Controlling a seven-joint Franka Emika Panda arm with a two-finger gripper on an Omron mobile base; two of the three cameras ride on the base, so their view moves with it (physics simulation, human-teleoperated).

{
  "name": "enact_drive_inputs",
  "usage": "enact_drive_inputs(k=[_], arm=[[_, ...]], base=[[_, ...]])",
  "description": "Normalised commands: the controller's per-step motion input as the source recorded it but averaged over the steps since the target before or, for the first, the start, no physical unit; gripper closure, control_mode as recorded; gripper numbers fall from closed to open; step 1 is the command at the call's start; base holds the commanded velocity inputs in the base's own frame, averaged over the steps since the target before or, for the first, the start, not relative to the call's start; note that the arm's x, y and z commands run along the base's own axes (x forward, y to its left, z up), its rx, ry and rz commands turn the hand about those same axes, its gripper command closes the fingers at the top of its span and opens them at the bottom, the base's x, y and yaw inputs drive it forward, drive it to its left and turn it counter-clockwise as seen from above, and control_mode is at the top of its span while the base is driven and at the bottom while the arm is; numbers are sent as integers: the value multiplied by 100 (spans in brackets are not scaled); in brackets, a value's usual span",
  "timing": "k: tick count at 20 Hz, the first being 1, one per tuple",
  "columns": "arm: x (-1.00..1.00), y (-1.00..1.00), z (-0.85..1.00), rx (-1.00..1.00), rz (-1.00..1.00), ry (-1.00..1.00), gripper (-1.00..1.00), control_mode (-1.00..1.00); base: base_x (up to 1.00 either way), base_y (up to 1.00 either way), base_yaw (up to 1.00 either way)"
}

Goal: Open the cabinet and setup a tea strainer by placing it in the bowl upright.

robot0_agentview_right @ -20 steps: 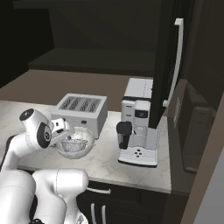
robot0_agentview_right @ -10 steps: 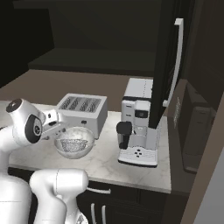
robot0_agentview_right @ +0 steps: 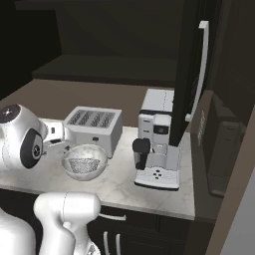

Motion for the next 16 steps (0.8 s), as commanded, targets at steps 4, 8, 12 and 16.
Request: enact_drive_inputs(k=[4,8,12,16], arm=[[-35,-62,35,22,-18,3,-100,-100],[-20,-60,22,8,-28,4,-100,-100],[-9,-53,20,2,-28,6,-100,-100],[2,-31,0,0,-30,11,-100,-100]], base=[[0,0,0],[0,0,0],[0,0,0],[0,0,0]])
